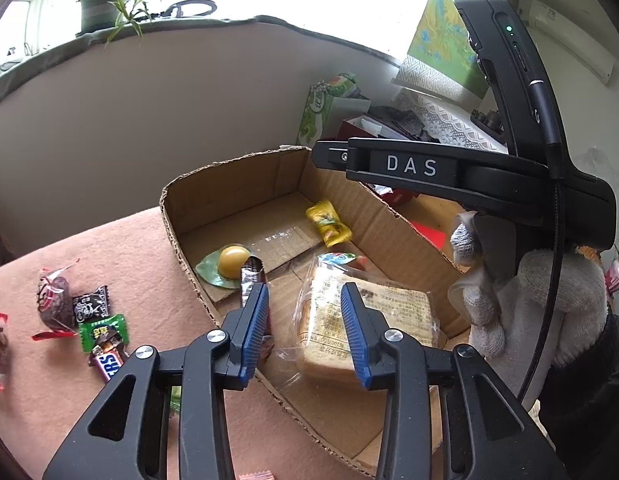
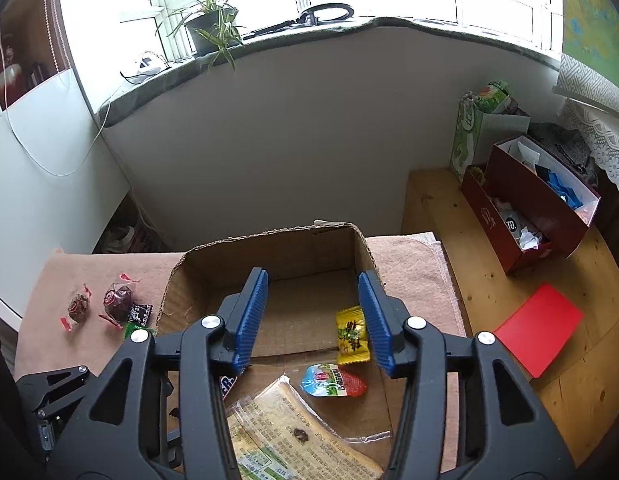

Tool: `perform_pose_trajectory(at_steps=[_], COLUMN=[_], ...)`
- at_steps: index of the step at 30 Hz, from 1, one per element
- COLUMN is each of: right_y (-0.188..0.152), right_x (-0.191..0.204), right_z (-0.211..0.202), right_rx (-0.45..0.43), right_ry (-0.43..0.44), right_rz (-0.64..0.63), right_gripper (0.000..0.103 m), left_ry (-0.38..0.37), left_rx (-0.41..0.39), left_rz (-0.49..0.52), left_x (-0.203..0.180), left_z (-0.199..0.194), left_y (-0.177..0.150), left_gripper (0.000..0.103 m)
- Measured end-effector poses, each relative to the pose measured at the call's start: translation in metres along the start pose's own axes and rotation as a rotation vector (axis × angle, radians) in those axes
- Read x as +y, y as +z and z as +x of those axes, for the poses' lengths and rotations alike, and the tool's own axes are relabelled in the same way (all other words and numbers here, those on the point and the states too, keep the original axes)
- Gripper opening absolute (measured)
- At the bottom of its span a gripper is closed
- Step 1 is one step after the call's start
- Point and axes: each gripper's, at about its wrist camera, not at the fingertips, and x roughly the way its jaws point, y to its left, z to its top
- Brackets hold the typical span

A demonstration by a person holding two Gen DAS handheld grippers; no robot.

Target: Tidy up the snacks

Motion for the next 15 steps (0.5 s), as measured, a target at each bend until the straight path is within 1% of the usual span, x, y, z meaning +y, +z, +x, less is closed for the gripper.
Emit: perform_pose_trajectory(at_steps=[15], right_y=[-0.003], right_x=[0.016], right_z=[-0.035], right_rx=[-0.032], right_ry=[-0.016], right_rz=[-0.016], right_gripper=[0.05], left_ry=[-0.006], left_rx=[-0.034], left_rz=[0.0], left_x=[0.002], left_z=[-0.03], left_y=[-0.008], left_gripper=[0.036])
